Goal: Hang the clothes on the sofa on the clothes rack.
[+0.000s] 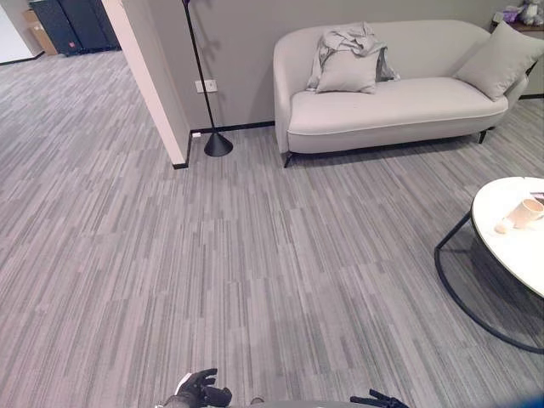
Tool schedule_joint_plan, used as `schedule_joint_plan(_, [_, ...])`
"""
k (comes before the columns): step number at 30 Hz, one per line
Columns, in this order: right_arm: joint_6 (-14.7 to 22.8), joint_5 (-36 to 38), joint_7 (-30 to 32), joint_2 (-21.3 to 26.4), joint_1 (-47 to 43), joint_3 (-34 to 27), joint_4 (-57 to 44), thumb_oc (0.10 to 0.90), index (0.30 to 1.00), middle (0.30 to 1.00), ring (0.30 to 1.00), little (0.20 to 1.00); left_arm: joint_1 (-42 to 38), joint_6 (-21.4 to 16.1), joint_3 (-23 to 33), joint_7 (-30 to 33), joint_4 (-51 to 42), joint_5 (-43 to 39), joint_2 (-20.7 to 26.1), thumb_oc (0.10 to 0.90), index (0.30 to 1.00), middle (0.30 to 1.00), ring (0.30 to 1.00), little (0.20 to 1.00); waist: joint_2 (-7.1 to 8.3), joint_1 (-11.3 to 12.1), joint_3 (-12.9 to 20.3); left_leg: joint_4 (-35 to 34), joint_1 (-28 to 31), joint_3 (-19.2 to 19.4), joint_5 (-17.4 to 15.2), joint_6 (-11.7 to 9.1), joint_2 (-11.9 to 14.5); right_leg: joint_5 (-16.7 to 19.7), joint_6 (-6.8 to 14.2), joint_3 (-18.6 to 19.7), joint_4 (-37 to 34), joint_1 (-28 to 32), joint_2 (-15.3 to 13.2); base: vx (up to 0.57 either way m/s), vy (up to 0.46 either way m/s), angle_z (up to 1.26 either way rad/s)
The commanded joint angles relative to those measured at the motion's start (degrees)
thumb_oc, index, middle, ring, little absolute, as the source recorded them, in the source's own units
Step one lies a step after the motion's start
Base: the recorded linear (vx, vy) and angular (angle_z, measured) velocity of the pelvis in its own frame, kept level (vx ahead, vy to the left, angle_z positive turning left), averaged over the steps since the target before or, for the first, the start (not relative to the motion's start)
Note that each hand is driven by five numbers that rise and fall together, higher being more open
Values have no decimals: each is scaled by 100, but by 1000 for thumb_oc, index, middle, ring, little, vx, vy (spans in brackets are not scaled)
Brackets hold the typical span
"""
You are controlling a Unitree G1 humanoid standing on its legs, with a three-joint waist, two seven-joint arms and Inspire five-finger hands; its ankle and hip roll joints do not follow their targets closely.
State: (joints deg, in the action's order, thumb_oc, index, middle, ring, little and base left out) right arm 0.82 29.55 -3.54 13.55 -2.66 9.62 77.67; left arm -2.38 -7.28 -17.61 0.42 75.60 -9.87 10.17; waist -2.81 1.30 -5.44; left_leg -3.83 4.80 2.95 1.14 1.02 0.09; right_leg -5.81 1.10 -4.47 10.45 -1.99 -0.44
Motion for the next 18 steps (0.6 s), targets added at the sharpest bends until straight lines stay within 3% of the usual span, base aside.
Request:
schedule_joint_plan(1, [73,-177,-96,-346,-151,110,-122,800,900,900,900,900,-63,-54,-10,40,146,282,-160,800,900,900,900,900,291,-2,-304,42,134,-208,-395,205,-225,813,780,-330,803,-231,-988,61,82,-26])
schedule_joint_plan(2, [74,-132,-93,-340,-157,123,-217,800,900,900,900,900,-55,-28,-28,25,186,290,-163,800,900,900,900,900,242,9,-381,22,297,-139,-463,236,-201,1031,834,-690,1349,-481,-1197,51,53,-26])
schedule_joint_plan(3, [74,-132,-93,-340,-157,124,-218,800,900,900,900,900,-55,-28,-27,25,186,290,-164,800,900,900,900,900,247,7,-382,21,297,-140,-461,238,-208,1025,837,-687,1364,-489,-1205,180,46,-29])
schedule_joint_plan(4, [69,-88,-92,-343,-136,94,-270,800,900,900,900,900,-37,-14,6,15,224,273,-174,800,900,900,900,900,261,38,-377,-31,475,-59,-572,239,-199,1176,878,-1128,1328,-562,-1532,128,-6,-14])
schedule_joint_plan(5, [69,-88,-92,-343,-136,94,-270,800,900,900,900,900,-37,-14,7,15,224,273,-174,800,900,900,900,900,260,36,-379,-31,477,-61,-572,239,-198,1176,878,-1131,1327,-558,-1532,202,-38,-9])
schedule_joint_plan(7, [53,-47,-96,-321,-91,54,-299,800,900,900,900,900,-39,-6,9,-16,296,320,-184,800,900,900,900,900,303,30,-372,-73,620,-50,-742,140,-142,1196,850,-1341,500,-633,-1688,204,-130,-4])
schedule_joint_plan(8, [53,-47,-96,-319,-90,54,-300,800,900,900,900,900,-39,-7,9,-16,298,320,-186,800,900,900,900,900,285,32,-381,-75,637,-48,-751,133,-121,1207,845,-1353,467,-600,-1662,312,-221,0])
schedule_joint_plan(9, [34,87,-92,-313,-73,-30,-315,800,900,900,900,900,-105,-11,12,0,330,324,-191,800,900,900,900,900,327,-79,-429,-89,775,-145,-895,3,-73,1423,971,-1162,-330,-791,-1680,189,-124,-1])
schedule_joint_plan(10, [33,88,-91,-312,-73,-29,-315,800,900,900,900,900,-106,-11,12,0,331,324,-192,800,900,900,900,900,310,-70,-438,-89,792,-136,-908,-1,-53,1436,969,-1166,-361,-763,-1654,271,-171,-20])
schedule_joint_plan(12, [1,211,-89,-331,-40,-99,-289,800,900,900,900,900,-173,-23,18,9,326,323,-162,800,900,900,900,900,316,-145,-449,-108,1026,-203,-1085,-159,124,1852,1175,-1065,-1032,-948,-1790,378,-186,-26])
schedule_joint_plan(15, [-14,120,-133,-337,19,-80,-273,800,900,900,900,900,-193,-19,-27,-20,365,423,-124,800,900,900,900,900,354,-222,-360,-117,1320,-258,-1255,-316,311,2105,1261,-1111,-1115,-993,-1867,437,-194,-14])
schedule_joint_plan(16, [-8,88,-137,-319,32,-69,-276,800,900,900,900,900,-207,-19,-77,-22,381,550,-108,800,900,900,900,900,382,-258,-282,-117,1392,-285,-1323,-386,385,2067,1244,-1122,-1102,-946,-1846,516,-255,-5])
schedule_joint_plan(17, [9,44,-124,-259,38,-27,-266,800,900,900,900,900,-210,-22,-171,26,385,690,-85,800,900,900,900,900,356,-316,-173,-117,1417,-303,-1287,-481,643,1994,1197,-1114,-909,-973,-1751,385,-199,-10])
schedule_joint_plan(18, [10,44,-125,-256,39,-27,-266,800,900,900,900,900,-208,-22,-171,26,384,690,-88,800,900,900,900,900,343,-317,-163,-117,1411,-301,-1291,-486,657,1984,1193,-1120,-898,-982,-1740,365,-231,-4])
